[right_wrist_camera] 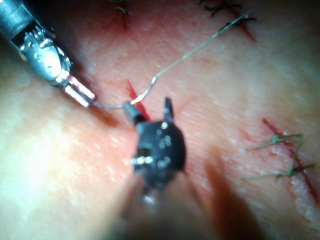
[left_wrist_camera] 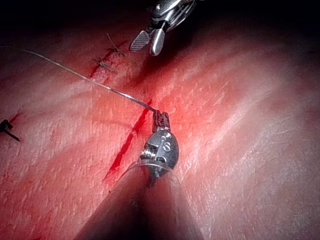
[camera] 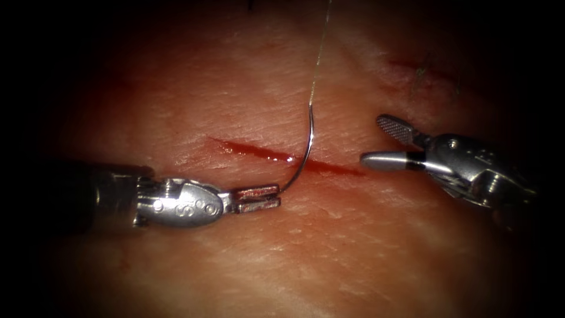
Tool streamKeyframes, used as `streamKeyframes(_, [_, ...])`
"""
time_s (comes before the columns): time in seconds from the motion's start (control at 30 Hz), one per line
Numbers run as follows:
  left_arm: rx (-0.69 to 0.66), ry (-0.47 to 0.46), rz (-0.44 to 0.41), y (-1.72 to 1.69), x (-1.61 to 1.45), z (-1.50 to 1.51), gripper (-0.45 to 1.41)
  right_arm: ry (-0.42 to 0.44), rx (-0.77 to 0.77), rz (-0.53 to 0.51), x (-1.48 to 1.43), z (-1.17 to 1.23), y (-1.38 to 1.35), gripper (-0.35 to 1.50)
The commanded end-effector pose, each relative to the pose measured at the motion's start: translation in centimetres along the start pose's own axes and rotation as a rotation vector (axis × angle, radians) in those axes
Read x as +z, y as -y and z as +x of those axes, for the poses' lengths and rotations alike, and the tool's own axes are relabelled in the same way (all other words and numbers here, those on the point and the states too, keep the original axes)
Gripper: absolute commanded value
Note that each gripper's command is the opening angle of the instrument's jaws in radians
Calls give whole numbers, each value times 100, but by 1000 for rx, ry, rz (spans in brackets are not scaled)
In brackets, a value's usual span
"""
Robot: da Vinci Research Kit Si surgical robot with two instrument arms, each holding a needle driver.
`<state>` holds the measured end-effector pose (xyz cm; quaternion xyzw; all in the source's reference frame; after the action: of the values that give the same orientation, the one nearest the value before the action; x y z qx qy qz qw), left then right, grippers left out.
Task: Wound Closure
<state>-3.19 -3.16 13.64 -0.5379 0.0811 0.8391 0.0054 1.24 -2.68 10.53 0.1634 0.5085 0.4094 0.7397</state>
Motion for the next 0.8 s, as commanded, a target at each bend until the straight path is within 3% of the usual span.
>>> streamKeyframes(0.03, [13,15,12,-5,6,-3,-45,-3,19,1,13,3,3,88])
streamKeyframes(0.33, [91,117,89,-3,2,-1,-45,20,49,-30,25,4,2,86])
streamKeyframes(0.8, [154,157,141,-2,-3,11,-45,91,48,-125,68,6,0,86])
